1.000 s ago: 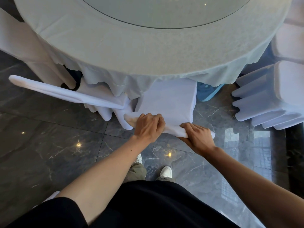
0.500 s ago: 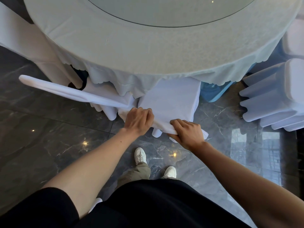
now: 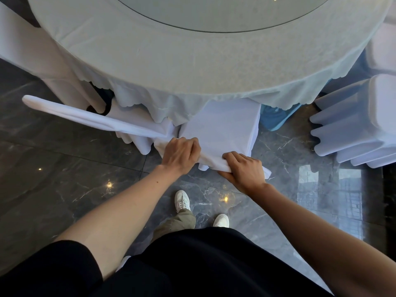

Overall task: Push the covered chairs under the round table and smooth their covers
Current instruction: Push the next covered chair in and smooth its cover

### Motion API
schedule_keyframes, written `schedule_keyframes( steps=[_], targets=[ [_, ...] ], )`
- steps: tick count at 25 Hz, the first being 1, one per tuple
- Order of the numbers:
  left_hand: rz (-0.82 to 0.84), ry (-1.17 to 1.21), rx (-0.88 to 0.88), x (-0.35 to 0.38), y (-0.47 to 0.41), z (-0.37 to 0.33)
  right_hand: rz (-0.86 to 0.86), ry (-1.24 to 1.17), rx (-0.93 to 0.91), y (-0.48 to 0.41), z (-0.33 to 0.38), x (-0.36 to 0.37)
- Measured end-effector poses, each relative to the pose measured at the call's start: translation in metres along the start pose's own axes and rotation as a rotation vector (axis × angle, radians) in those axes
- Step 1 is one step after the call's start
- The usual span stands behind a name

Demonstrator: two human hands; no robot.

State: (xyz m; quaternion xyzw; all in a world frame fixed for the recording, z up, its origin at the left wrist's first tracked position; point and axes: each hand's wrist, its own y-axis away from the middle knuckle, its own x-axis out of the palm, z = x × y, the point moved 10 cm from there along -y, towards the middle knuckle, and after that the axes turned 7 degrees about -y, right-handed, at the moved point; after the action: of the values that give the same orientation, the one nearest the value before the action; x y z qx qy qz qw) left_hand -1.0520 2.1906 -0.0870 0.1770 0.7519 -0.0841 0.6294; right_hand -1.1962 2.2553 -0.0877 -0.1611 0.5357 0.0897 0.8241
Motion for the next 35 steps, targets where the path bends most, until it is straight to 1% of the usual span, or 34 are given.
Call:
schedule_keyframes(
  steps=[4,9,11,13,16,19,21,22,25,27,29,30,33,34,35],
  targets=[
    [-0.055,0.033,0.043,-0.007,0.014,-0.008,0.033,-0.029,0.047,0.011,0.0,-0.002],
    [-0.06,0.013,0.07,-0.012,0.022,-0.014,0.055,-0.059,0.123,0.017,0.004,-0.004],
    [-0.059,0.038,0.059,-0.009,0.025,-0.01,0.08,-0.107,0.169,0.019,0.003,-0.003],
    [-0.104,0.081,0.065,-0.011,0.037,-0.013,0.086,-0.13,0.186,0.025,0.009,-0.005],
    [-0.115,0.148,0.059,-0.013,0.049,-0.013,0.101,-0.177,0.186,0.027,0.015,-0.006],
    [-0.121,0.136,0.031,-0.016,0.074,-0.014,0.096,-0.18,0.149,0.029,0.028,-0.006],
    [-0.117,0.129,0.037,-0.018,0.085,-0.014,0.061,-0.178,0.16,0.026,0.032,-0.009],
    [-0.121,0.104,0.034,-0.021,0.096,-0.01,0.054,-0.181,0.129,0.023,0.043,-0.009],
    [-0.13,0.088,0.001,-0.03,0.11,0.019,0.061,-0.174,0.063,0.003,0.074,-0.009],
    [-0.179,0.088,-0.033,-0.045,0.119,0.055,0.061,-0.174,-0.004,-0.019,0.11,-0.003],
    [-0.231,0.096,-0.07,-0.06,0.13,0.108,0.07,-0.152,-0.071,-0.051,0.159,0.015],
    [-0.226,0.103,-0.059,-0.064,0.127,0.108,0.062,-0.16,-0.059,-0.055,0.16,0.015],
    [-0.274,0.14,-0.158,-0.093,0.169,0.205,0.114,-0.151,-0.14,-0.11,0.254,0.059],
    [-0.309,0.139,-0.207,-0.108,0.193,0.253,0.128,-0.147,-0.186,-0.136,0.302,0.079],
    [-0.33,0.141,-0.191,-0.115,0.192,0.254,0.116,-0.14,-0.186,-0.142,0.303,0.079]
  ],
)
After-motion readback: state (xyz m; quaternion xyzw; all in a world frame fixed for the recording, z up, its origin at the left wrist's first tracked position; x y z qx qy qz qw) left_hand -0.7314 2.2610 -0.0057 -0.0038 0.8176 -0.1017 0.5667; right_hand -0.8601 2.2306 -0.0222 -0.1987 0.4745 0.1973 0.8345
